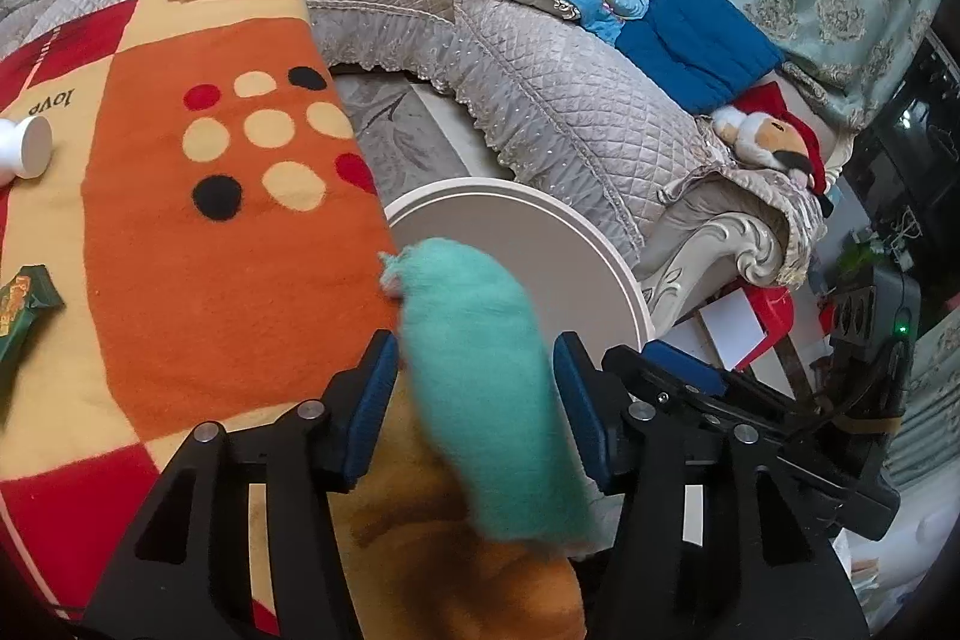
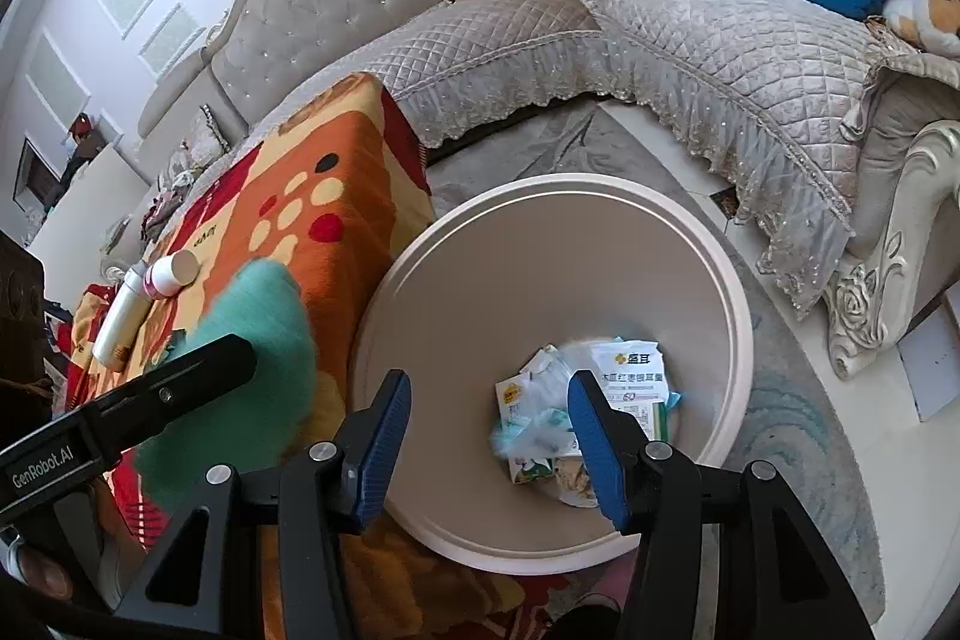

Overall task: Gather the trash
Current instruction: 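Open the left tool over the white bin to drop the green towel, then move both tools back over the white foam block and green snack packet, then grasp the white foam block with the left tool while the right tool grasps the green snack packet, then carry the foam block and snack packet in both tools over the white bin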

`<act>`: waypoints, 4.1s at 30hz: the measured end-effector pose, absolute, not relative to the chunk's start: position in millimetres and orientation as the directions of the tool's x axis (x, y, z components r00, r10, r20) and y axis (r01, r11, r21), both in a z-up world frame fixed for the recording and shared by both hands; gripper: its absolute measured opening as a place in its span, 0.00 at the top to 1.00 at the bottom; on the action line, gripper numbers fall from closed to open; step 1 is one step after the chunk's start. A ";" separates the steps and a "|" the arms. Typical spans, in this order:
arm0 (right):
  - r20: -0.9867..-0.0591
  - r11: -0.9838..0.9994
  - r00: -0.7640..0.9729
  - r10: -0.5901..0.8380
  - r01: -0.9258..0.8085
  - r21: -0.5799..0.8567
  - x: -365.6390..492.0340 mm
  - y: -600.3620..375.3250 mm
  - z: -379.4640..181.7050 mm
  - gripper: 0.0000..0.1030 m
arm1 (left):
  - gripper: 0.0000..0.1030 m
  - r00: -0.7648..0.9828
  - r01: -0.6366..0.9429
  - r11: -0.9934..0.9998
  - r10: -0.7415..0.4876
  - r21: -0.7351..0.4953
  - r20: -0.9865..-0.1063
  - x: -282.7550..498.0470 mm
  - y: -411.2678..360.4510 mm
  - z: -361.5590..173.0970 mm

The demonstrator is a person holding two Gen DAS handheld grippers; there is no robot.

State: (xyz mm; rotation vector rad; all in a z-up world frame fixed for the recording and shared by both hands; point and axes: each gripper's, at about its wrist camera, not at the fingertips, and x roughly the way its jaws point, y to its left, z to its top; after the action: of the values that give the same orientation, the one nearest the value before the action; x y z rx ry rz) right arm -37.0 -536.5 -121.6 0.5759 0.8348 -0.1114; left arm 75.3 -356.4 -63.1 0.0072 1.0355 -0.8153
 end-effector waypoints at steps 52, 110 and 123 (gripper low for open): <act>-0.713 0.891 0.589 0.380 -0.027 0.453 26.7 -357.1 -89.4 0.36 | 0.39 0.484 0.219 0.966 -0.228 -0.136 -0.844 133.8 -93.5 -79.8; -0.737 0.955 0.608 0.295 -0.202 0.216 80.2 -264.5 -68.3 0.64 | 0.65 0.479 0.293 0.918 -0.384 -0.268 -0.790 106.3 -71.7 -51.5; -0.712 0.961 0.652 0.260 -0.099 0.260 30.5 -327.0 -62.6 0.64 | 0.65 0.464 0.387 0.892 -0.406 -0.233 -0.787 87.3 -131.3 -44.5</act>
State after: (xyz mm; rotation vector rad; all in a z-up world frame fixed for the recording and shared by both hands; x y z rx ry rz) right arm 30.5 -327.0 -62.6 0.2054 0.8370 0.2049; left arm 87.3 -131.3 -44.5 -0.0223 0.9726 -0.4871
